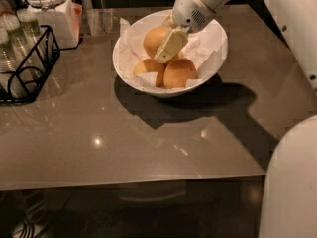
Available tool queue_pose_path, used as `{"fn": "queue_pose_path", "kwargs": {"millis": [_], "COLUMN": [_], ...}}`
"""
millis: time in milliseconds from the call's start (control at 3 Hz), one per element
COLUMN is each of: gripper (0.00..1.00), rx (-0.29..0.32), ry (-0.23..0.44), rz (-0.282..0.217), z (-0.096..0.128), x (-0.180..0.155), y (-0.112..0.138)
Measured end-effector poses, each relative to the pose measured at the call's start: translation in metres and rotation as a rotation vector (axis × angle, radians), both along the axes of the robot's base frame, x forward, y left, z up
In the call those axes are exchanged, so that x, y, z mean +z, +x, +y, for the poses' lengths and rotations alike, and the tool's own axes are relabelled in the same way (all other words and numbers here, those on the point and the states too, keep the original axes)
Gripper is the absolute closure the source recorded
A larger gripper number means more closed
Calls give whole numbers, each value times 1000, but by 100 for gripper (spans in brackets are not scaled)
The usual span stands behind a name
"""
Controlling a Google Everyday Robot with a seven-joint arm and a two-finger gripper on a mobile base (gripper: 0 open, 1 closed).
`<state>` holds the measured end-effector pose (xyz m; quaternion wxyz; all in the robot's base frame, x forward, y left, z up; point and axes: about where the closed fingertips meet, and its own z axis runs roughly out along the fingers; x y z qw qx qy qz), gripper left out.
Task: Pick orange from white bowl
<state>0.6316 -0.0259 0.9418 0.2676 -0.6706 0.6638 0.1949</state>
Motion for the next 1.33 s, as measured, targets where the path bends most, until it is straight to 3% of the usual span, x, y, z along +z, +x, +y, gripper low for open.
{"fn": "queue_pose_path", "kwargs": {"millis": [333, 667, 1333], "gripper": [100, 100, 100], "rx": [-17, -70, -160], "ry": [83, 128, 164], "rz": [-54, -79, -106], "z": [-14, -33, -66], "x": [32, 42, 44], "y": [-39, -87, -145]}}
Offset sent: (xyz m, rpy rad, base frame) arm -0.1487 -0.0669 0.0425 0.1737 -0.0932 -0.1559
